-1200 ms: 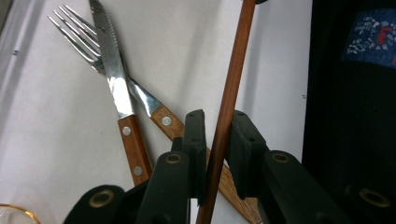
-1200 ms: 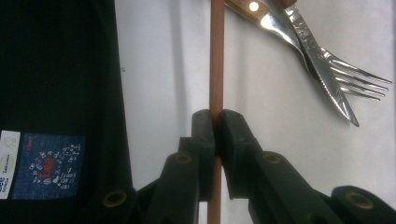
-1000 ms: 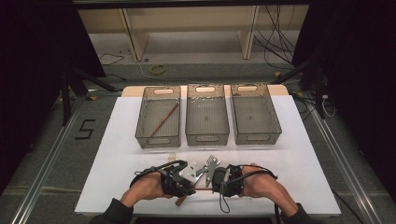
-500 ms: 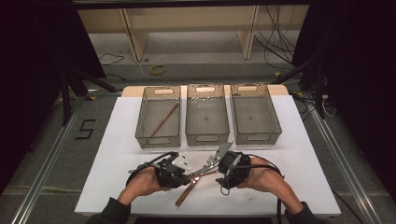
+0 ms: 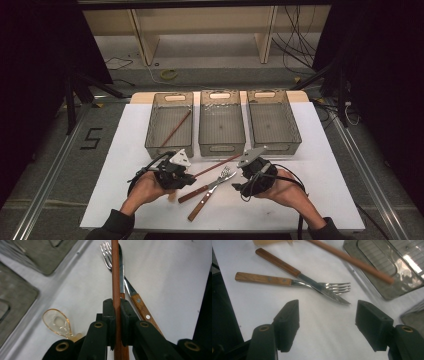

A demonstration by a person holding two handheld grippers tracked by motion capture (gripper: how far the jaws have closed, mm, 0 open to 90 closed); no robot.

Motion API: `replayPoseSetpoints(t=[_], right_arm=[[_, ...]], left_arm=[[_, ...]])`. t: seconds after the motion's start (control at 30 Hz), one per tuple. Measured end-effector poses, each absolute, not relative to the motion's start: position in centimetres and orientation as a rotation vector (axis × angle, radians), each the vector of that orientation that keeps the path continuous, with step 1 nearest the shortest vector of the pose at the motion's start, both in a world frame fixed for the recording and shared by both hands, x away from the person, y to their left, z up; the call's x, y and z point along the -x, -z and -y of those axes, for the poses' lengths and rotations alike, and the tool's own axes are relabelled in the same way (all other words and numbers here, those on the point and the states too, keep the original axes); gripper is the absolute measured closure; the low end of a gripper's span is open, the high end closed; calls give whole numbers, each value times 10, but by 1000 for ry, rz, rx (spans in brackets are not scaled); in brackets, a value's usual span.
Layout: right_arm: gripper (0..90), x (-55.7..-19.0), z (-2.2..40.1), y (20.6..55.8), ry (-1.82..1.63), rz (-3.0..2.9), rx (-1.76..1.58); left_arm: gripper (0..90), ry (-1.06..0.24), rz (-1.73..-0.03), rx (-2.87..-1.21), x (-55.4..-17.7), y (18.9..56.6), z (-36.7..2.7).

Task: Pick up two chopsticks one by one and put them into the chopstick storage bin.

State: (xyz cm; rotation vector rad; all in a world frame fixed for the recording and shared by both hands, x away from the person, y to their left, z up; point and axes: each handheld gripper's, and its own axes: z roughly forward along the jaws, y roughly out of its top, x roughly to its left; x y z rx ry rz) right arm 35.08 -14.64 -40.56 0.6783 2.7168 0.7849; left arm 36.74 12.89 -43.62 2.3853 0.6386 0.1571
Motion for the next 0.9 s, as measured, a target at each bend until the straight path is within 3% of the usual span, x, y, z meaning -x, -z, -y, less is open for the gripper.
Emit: replayPoseSetpoints(t=[0.9], right_arm=[[303, -344, 195, 431, -1142, -2599, -881]], left_arm=[[841, -244, -842, -2206, -396, 416, -171]])
